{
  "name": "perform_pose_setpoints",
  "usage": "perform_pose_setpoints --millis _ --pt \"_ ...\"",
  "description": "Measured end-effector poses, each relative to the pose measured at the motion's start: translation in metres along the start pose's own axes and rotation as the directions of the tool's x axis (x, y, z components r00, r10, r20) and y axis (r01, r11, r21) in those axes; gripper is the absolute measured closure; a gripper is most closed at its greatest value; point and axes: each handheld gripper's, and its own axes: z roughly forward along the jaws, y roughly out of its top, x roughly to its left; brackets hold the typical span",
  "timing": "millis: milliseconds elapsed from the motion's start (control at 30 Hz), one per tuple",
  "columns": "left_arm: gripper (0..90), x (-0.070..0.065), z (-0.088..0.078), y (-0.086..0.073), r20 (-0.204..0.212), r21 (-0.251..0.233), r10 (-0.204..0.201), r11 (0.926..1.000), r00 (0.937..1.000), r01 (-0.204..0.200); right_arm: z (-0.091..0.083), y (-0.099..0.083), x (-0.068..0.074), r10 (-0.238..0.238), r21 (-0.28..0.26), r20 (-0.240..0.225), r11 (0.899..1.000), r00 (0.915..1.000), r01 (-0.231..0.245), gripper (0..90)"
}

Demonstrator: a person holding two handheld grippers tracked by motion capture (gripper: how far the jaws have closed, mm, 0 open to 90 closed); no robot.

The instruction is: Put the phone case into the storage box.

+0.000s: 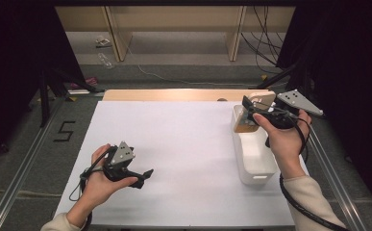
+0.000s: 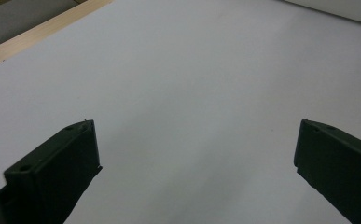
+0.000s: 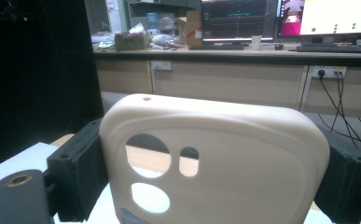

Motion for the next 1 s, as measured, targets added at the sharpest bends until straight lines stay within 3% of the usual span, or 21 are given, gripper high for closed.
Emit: perform_pose_setpoints --millis 1000 --pt "0.0 0.0003 -0.0004 0.0002 -0.002 -0.005 -0.003 1.0 1.0 0.003 -0.0012 0.0009 -0.0064 -0.012 0.0 0.031 1.0 0.9995 0.012 12.8"
